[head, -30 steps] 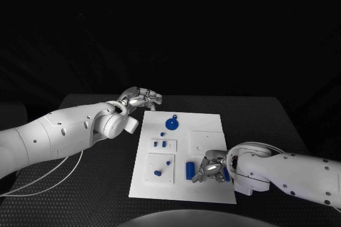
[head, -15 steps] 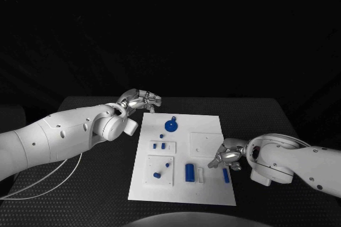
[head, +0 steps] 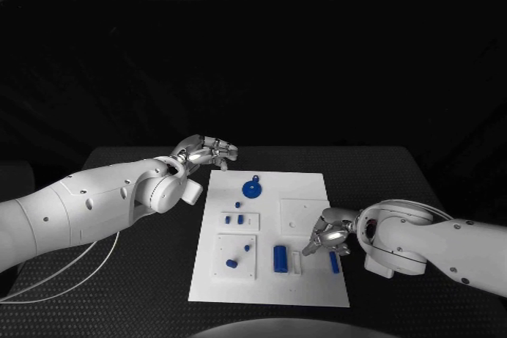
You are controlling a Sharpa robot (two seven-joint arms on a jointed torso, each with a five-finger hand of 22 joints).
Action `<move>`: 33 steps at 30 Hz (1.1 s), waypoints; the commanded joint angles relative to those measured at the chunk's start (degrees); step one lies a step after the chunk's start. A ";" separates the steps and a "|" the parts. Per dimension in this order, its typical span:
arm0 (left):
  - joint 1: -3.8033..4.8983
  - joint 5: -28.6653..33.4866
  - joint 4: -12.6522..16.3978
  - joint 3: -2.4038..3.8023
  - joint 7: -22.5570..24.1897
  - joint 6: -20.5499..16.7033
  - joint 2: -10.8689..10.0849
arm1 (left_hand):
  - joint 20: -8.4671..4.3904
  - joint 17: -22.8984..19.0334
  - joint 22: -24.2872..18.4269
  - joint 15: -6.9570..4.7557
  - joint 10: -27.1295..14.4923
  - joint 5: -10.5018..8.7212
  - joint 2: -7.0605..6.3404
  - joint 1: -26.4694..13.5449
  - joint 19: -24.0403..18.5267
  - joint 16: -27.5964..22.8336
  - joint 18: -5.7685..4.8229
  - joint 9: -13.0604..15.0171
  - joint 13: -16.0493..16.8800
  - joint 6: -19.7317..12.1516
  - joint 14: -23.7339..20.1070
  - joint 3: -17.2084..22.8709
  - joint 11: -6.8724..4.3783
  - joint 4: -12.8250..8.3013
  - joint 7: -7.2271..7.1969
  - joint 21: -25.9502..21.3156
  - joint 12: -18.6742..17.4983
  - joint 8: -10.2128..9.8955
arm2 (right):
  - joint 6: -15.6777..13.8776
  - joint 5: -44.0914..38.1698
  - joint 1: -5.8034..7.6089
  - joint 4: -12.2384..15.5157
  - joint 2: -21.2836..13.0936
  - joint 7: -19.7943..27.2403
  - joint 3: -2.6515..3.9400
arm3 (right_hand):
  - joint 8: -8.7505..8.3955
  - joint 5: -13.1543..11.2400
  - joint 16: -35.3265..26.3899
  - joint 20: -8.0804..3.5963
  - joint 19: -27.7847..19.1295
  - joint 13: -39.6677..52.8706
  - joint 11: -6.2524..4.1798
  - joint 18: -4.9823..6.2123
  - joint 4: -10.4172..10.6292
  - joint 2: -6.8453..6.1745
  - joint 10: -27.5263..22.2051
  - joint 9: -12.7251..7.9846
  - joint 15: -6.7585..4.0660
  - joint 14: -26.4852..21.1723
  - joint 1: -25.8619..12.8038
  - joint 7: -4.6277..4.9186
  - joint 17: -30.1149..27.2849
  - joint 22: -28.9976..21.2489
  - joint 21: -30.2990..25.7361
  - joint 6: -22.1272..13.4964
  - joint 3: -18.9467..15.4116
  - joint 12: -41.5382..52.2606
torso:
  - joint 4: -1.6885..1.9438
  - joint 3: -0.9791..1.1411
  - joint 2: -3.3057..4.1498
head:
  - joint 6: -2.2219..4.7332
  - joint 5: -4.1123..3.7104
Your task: Assemble the parts on the task board
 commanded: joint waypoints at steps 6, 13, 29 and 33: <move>0.03 0.29 0.21 0.03 0.47 0.83 0.07 | -0.18 0.11 0.09 0.04 -0.42 0.22 -0.22 -0.33 0.38 -0.41 1.06 -0.09 -0.09 -0.43 0.41 0.08 -0.09 0.33 0.01 -0.37 0.31 0.26 | -2.36 -13.10 -2.18 0.55 2.65 -1.09 -0.28 | 0.94 -0.71 -0.36 -0.04 0.02 0.27 -0.77 1.17 0.04 -2.90 0.67 0.54 -0.48 0.31 0.99 -0.39 0.03 0.08 -0.11 1.89 -0.22 0.09 | 0.16 -0.20 0.01 | -0.33 0.31; 0.03 0.29 0.26 0.03 0.46 0.88 -0.02 | -0.18 0.14 0.11 0.04 -0.43 0.22 -0.22 -0.33 0.38 -0.42 1.06 -0.09 -0.10 -0.44 0.41 0.08 -0.08 0.34 0.02 -0.39 0.33 0.26 | -2.56 -20.72 -3.72 0.51 4.48 -2.06 -0.32 | 1.40 -0.74 -0.34 -0.06 0.11 1.11 -1.17 1.17 1.62 -4.68 1.29 0.98 -0.79 0.23 -0.67 -0.80 0.04 0.01 -0.16 2.63 -1.46 0.82 | 0.23 -0.27 -0.01 | -0.55 0.42; 0.03 0.29 0.35 0.02 0.39 1.02 -0.24 | -0.17 0.18 0.15 0.05 -0.46 0.21 -0.18 -0.40 0.39 -0.45 1.05 -0.09 -0.12 -0.46 0.41 0.06 -0.08 0.42 0.03 -0.41 0.36 0.27 | -0.28 -27.47 -5.44 -0.10 6.92 -3.97 -0.32 | 1.94 -0.72 -0.29 -0.38 0.14 3.74 -1.98 1.17 5.97 -3.19 3.93 1.48 -1.38 0.11 -5.73 -1.61 0.02 -0.16 -0.35 4.05 -3.41 3.43 | 0.10 -0.23 -0.02 | -0.89 0.81; 0.03 0.29 0.35 0.02 0.32 1.13 -0.24 | -0.16 0.19 0.16 0.05 -0.47 0.20 -0.17 -0.43 0.39 -0.46 1.05 -0.09 -0.13 -0.47 0.40 0.05 -0.07 0.45 0.03 -0.42 0.37 0.27 | -0.32 -28.21 -5.65 -0.35 7.31 -4.31 -0.32 | 1.96 -0.72 -0.28 -0.43 0.13 3.87 -2.04 1.17 6.03 -3.06 4.07 1.50 -1.42 0.10 -5.83 -1.66 0.02 -0.14 -0.33 4.15 -3.46 3.54 | 0.12 -0.20 0.00 | -0.96 0.90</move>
